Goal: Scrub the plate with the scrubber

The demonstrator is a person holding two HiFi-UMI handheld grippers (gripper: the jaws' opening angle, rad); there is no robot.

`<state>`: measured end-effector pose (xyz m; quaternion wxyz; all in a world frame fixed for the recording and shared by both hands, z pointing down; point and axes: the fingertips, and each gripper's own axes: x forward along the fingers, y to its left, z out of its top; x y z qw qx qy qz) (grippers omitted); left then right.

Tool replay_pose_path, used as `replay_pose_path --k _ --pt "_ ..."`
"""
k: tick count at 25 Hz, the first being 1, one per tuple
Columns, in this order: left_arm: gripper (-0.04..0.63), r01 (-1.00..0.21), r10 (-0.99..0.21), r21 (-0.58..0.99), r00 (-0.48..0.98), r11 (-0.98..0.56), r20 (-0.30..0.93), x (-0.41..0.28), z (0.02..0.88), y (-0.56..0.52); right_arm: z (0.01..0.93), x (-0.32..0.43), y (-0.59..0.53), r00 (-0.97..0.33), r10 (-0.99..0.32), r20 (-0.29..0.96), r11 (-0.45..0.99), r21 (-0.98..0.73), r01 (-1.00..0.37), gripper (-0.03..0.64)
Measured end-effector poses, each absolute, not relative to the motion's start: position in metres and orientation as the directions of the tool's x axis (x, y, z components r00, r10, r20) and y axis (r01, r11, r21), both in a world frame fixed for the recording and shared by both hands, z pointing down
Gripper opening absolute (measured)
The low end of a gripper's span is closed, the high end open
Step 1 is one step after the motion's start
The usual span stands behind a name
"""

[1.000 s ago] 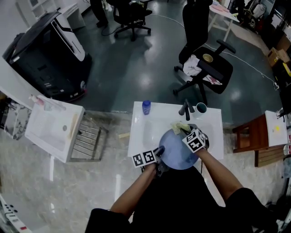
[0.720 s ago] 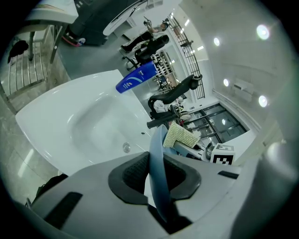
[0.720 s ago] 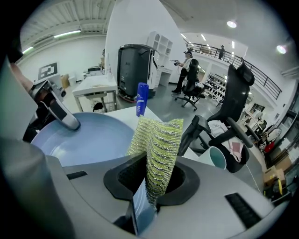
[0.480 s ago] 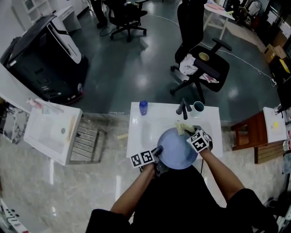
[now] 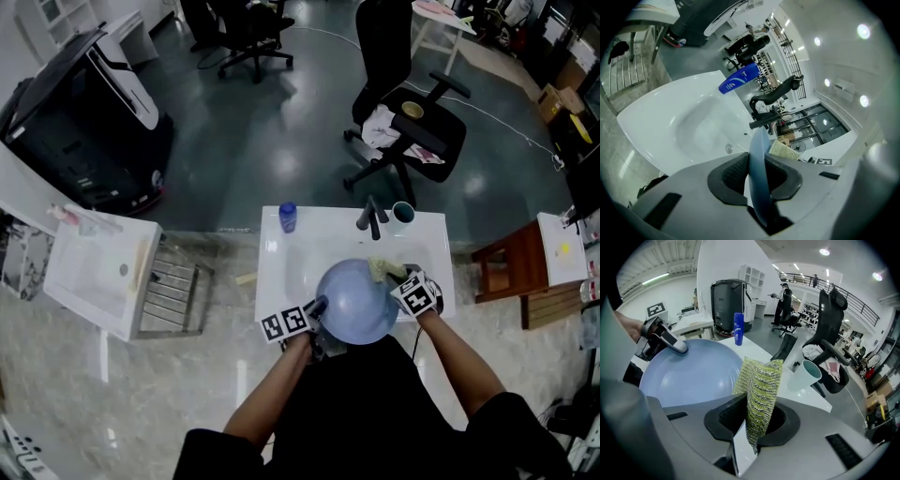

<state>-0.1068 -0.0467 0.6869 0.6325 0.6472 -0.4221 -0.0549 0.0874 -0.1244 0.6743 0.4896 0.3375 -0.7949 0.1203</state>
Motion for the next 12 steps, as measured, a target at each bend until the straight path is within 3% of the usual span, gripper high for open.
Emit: replay_pose_path --k 12 --pt "0.060 -0.505 -0.621 0.847 0.615 0.164 0.487 -0.082 0.690 -0.040 0.688 0.137 -0.086 -0.299 -0.364 0.882 0.738 0.078 -0.670 0.063"
